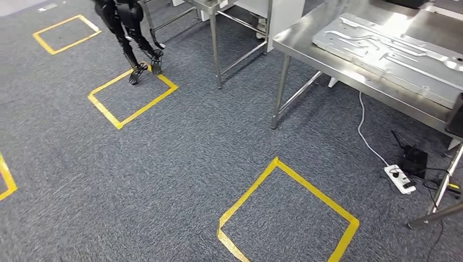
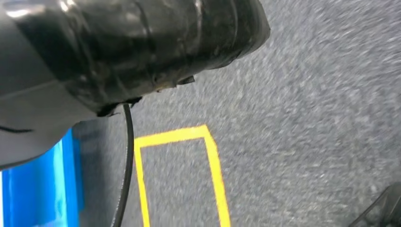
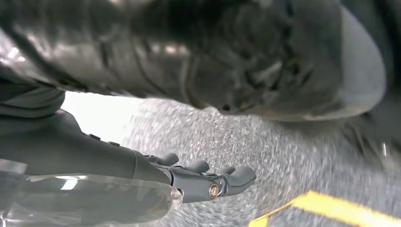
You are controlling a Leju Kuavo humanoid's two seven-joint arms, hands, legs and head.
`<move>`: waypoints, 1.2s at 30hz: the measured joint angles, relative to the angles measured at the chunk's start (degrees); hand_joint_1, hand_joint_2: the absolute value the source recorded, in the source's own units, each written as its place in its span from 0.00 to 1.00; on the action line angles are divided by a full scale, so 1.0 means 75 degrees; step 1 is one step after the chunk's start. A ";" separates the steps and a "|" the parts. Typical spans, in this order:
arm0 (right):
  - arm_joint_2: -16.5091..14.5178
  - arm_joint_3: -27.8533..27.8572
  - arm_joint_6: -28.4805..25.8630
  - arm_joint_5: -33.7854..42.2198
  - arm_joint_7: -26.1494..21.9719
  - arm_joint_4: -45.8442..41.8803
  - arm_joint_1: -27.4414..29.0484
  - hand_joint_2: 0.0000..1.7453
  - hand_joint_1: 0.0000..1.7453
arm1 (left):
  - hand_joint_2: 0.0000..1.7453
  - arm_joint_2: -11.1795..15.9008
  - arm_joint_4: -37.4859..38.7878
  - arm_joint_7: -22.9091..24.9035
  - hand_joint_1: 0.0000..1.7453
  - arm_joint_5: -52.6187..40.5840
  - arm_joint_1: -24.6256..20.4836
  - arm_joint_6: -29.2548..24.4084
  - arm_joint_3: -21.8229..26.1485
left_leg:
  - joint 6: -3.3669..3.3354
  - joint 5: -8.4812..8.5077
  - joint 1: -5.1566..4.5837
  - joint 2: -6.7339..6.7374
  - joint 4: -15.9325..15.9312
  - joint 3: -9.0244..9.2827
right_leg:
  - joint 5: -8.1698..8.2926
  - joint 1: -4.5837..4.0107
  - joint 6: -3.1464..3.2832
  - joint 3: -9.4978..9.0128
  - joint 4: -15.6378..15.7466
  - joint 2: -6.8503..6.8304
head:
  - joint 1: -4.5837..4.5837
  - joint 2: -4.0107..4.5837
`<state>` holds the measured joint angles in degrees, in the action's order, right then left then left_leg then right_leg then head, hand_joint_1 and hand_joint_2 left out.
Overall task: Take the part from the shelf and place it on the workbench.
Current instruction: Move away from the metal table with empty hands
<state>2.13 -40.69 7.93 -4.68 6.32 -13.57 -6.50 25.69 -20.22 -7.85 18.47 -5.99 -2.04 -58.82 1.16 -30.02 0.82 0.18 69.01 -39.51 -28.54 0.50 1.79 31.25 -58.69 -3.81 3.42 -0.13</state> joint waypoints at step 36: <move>-0.0135 -0.0835 -0.0212 0.0343 -0.0061 -0.0009 0.0066 0.00 0.00 | 0.00 0.0093 -0.0091 0.0129 0.00 -0.0455 -0.0150 0.0200 -0.0503 | -0.0133 0.0574 -0.0088 0.0338 -0.1541 0.0719 | -0.0145 -0.0049 -0.0212 -0.0269 0.0118 -0.0395 | -0.0028 0.0000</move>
<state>1.12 -46.95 6.34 -2.11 5.86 -13.64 -6.00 26.39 -20.90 -6.88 15.06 -7.12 -0.55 -62.59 0.16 -25.72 0.17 2.72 57.45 -34.12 -29.63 0.13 0.20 29.23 -57.81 -6.77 3.21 -0.13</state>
